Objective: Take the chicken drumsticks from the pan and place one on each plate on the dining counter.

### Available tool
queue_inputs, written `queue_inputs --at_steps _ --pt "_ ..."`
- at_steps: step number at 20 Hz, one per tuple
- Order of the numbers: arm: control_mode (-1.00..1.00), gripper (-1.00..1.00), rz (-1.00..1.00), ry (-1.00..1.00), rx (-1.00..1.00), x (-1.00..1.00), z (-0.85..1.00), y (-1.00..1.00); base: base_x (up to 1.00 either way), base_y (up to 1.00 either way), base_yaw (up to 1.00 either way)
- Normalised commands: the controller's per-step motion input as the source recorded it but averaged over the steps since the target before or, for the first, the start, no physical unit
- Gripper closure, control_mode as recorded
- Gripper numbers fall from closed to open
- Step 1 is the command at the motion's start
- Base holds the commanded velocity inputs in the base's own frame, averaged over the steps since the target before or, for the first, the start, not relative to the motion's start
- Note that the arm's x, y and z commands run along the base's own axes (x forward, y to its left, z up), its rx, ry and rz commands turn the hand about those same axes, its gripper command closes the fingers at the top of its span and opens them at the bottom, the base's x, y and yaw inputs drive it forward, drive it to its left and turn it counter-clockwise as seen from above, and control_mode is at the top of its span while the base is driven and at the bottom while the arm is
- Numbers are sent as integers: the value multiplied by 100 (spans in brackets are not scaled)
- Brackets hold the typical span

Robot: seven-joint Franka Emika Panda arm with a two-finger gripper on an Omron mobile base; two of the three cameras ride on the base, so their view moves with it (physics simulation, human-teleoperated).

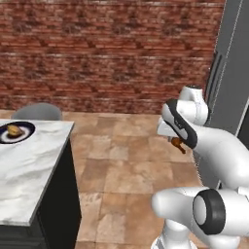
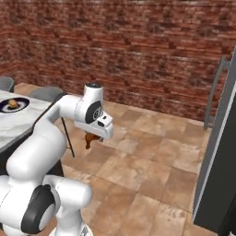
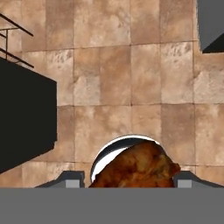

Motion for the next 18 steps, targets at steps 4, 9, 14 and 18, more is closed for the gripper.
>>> queue_inputs --at_steps 4,9,14,18 --pt "100 100 0 0 0 0 0 0 100 5 13" --pt "100 100 0 0 0 0 0 0 100 0 6" --pt "100 100 0 0 0 0 0 0 100 0 7" --pt "100 100 0 0 0 0 0 0 100 0 16"
